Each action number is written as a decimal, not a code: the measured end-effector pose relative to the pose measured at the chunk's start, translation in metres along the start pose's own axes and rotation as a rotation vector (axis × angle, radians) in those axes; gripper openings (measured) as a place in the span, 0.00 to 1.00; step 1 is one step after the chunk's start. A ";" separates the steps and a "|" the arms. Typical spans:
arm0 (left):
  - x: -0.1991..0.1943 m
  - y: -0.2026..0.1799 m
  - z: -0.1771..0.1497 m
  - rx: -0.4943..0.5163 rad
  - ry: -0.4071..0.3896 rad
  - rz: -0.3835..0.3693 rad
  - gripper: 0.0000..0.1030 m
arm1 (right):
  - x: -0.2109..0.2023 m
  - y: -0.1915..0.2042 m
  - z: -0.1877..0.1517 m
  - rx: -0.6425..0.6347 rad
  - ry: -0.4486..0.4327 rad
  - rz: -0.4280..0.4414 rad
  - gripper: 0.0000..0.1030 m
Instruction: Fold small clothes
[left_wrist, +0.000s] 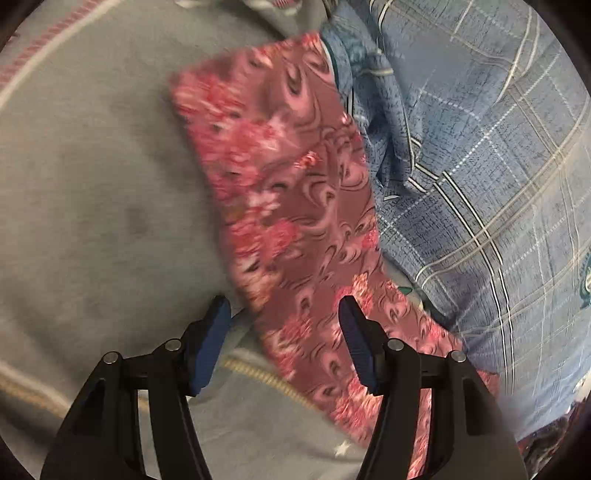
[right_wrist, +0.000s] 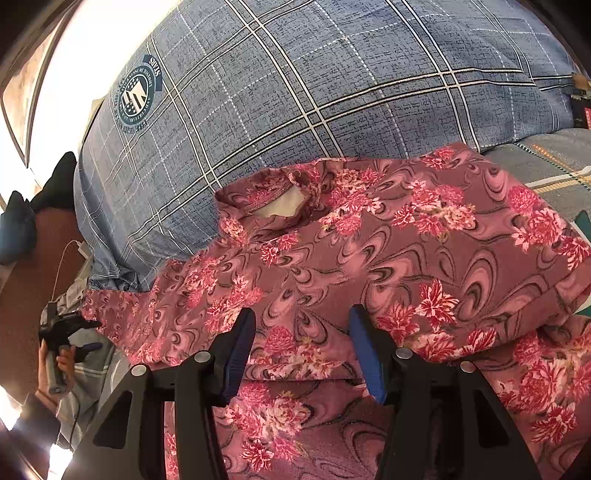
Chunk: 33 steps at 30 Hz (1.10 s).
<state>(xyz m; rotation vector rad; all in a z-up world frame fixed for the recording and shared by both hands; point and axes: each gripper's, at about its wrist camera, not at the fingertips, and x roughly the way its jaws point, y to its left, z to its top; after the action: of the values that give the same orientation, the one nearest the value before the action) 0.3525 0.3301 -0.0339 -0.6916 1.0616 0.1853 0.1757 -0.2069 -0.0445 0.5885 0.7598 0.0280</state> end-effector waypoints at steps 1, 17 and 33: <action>0.005 -0.001 0.001 0.000 0.003 -0.006 0.53 | 0.000 -0.001 0.000 0.001 0.000 0.002 0.53; -0.053 -0.085 -0.055 0.218 -0.093 -0.136 0.03 | -0.004 -0.005 -0.002 0.033 -0.016 0.041 0.53; -0.030 -0.263 -0.230 0.570 0.154 -0.282 0.03 | -0.008 -0.007 -0.002 0.050 -0.026 0.060 0.53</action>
<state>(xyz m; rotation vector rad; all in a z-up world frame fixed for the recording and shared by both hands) 0.2883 -0.0078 0.0366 -0.3324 1.0826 -0.4089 0.1672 -0.2133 -0.0441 0.6578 0.7194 0.0563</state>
